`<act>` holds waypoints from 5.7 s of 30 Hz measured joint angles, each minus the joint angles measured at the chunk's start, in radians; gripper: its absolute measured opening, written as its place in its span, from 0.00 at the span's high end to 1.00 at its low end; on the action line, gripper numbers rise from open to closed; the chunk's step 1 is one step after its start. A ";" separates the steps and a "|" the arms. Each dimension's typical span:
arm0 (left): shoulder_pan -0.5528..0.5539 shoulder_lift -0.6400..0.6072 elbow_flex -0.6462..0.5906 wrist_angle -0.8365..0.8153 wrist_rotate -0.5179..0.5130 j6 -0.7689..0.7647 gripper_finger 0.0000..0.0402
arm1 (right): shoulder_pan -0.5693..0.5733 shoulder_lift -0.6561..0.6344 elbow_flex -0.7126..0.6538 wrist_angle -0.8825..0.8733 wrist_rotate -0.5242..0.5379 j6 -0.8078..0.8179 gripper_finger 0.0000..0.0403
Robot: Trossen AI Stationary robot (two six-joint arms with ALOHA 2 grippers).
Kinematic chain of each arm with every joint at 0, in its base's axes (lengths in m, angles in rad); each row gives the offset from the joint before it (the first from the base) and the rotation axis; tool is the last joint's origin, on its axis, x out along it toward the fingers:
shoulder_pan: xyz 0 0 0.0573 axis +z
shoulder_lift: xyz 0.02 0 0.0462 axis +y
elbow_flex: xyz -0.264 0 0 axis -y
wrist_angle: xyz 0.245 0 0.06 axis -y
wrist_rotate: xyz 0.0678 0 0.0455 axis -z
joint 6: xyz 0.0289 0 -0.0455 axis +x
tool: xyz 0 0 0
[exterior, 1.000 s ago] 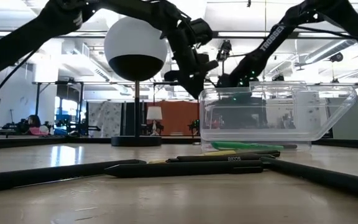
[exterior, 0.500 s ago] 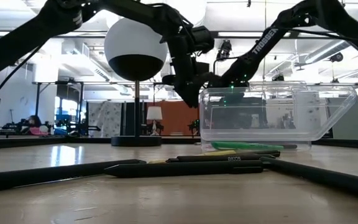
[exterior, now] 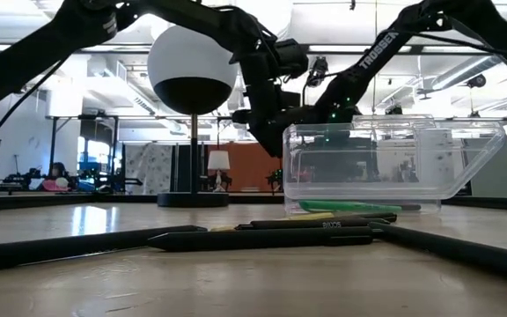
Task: Pick & place school supplies into a supply box
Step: Put the orange pencil into the supply box
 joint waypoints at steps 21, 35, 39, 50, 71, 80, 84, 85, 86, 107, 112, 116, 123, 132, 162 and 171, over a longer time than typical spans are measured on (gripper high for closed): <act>-0.029 0.000 -0.113 0.289 0.293 0.158 0.78 | -0.154 -0.349 -0.432 0.122 -0.078 0.155 0.96; -0.025 0.002 -0.230 0.333 0.317 0.118 0.78 | -0.141 -0.345 -0.501 0.193 -0.096 0.187 0.96; -0.022 0.001 -0.217 0.376 0.317 0.118 0.78 | -0.140 -0.349 -0.507 0.191 -0.096 0.181 0.96; 0.013 0.000 -0.199 0.450 0.290 0.121 0.78 | -0.140 -0.353 -0.537 0.220 -0.084 0.181 0.96; 0.012 0.002 -0.253 0.421 0.296 0.251 0.53 | -0.140 -0.380 -0.560 0.223 -0.081 0.170 0.96; 0.008 0.002 -0.255 0.451 0.297 0.283 0.53 | -0.106 -0.660 -0.628 0.174 -0.164 0.298 0.96; 0.008 0.002 -0.256 0.469 0.296 0.341 0.53 | -0.083 -0.644 -0.690 0.189 -0.163 0.358 0.96; 0.007 0.002 -0.256 0.470 0.297 0.343 0.53 | -0.077 -0.635 -0.700 0.194 -0.162 0.368 0.96; 0.009 0.002 -0.256 0.470 0.297 0.344 0.53 | -0.068 -0.630 -0.705 0.206 -0.161 0.377 0.96; 0.009 0.002 -0.256 0.467 0.300 0.338 0.53 | 0.005 -0.542 -0.759 0.333 -0.100 0.456 0.96; 0.009 0.002 -0.256 0.463 0.300 0.337 0.53 | 0.004 -0.575 -0.759 0.336 -0.100 0.465 0.96; 0.009 0.002 -0.256 0.463 0.300 0.337 0.53 | 0.004 -0.577 -0.759 0.338 -0.098 0.465 0.96; 0.009 0.002 -0.256 0.462 0.300 0.337 0.53 | 0.004 -0.533 -0.762 0.341 -0.079 0.450 0.96; 0.009 0.002 -0.256 0.462 0.300 0.336 0.53 | 0.004 -0.550 -0.766 0.342 -0.075 0.444 0.96; 0.009 0.002 -0.256 0.460 0.301 0.310 0.53 | -0.007 -0.563 -0.763 0.346 -0.052 0.445 0.96; 0.009 0.002 -0.256 0.460 0.301 0.310 0.53 | -0.027 -0.563 -0.763 0.361 -0.045 0.440 0.96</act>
